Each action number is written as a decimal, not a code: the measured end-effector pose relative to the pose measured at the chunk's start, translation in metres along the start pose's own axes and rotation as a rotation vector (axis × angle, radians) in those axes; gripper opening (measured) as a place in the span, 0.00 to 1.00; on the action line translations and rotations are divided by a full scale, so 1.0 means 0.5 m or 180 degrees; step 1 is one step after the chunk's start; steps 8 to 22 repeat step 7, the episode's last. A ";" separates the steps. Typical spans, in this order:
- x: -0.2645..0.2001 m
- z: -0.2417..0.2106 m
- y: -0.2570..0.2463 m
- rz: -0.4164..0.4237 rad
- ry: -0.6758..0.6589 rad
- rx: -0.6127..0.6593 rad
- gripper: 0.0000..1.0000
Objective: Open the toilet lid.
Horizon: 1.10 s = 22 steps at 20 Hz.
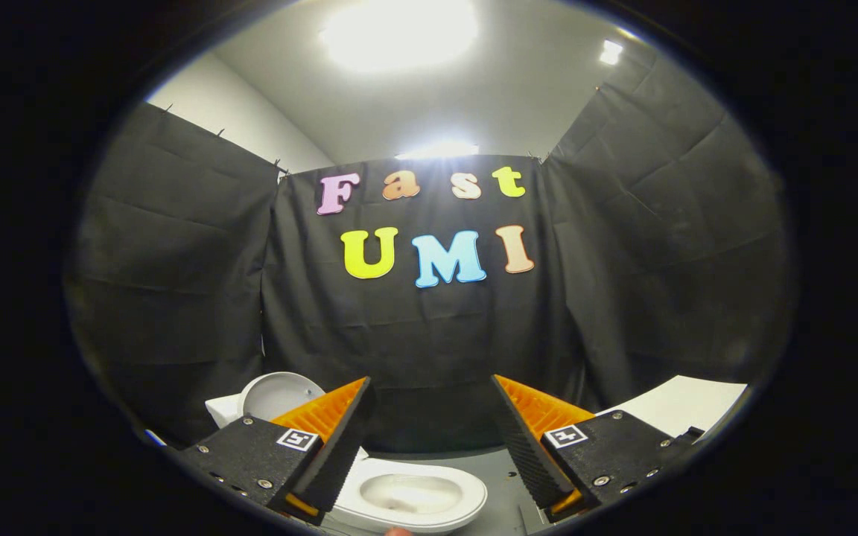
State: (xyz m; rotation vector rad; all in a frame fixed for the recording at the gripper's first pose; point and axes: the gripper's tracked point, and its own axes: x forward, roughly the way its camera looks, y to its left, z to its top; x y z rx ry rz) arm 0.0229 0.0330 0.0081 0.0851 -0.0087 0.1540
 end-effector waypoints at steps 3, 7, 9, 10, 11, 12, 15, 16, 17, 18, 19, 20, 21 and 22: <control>-0.008 -0.001 -0.017 -0.0053 0.0046 -0.0129 0.94; -0.008 0.032 -0.035 -0.0242 0.0133 -0.0150 0.95; -0.008 0.032 -0.035 -0.0242 0.0133 -0.0150 0.95; -0.008 0.032 -0.035 -0.0242 0.0133 -0.0150 0.95; -0.008 0.032 -0.035 -0.0242 0.0133 -0.0150 0.95; -0.008 0.032 -0.035 -0.0242 0.0133 -0.0150 0.95; -0.008 0.032 -0.035 -0.0242 0.0133 -0.0150 0.95; -0.008 0.032 -0.035 -0.0242 0.0133 -0.0150 0.95; -0.008 0.032 -0.035 -0.0242 0.0133 -0.0150 0.95; -0.008 0.032 -0.035 -0.0242 0.0133 -0.0150 0.95; -0.008 0.032 -0.035 -0.0242 0.0133 -0.0150 0.95; -0.008 0.032 -0.035 -0.0242 0.0133 -0.0150 0.95; -0.008 0.032 -0.035 -0.0242 0.0133 -0.0150 0.95; -0.008 0.032 -0.035 -0.0242 0.0133 -0.0150 0.95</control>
